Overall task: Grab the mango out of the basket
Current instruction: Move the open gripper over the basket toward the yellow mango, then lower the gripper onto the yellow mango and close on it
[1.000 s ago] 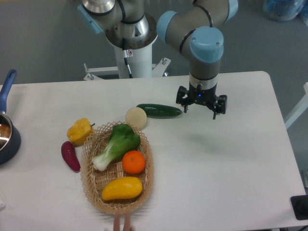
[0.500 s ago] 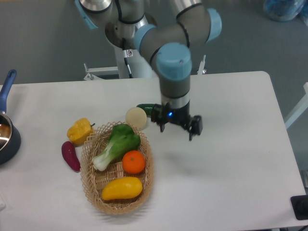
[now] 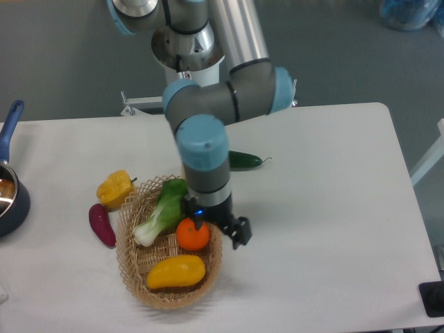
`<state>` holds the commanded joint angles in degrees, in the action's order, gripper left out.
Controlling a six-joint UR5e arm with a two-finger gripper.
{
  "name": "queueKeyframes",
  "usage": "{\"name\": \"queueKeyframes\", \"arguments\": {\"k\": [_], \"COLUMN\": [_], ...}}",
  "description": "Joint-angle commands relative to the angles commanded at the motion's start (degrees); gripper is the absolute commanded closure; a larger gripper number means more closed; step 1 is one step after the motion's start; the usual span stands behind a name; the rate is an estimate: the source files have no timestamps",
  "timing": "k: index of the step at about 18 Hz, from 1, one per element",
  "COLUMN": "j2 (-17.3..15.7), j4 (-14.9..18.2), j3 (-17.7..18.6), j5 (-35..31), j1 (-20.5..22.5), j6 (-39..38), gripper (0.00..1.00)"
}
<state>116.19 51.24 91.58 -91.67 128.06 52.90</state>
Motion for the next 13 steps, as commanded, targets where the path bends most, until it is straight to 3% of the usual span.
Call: {"name": "queueKeyframes", "arguments": {"k": [6, 13], "j2": [4.1, 4.8], "j4": [-0.4, -0.5], "j3": [-2.6, -2.0], "j5": [-0.1, -0.1], "j1": [-2.3, -3.9], "j6": [0.4, 0.3], "gripper": [0.0, 0.0]}}
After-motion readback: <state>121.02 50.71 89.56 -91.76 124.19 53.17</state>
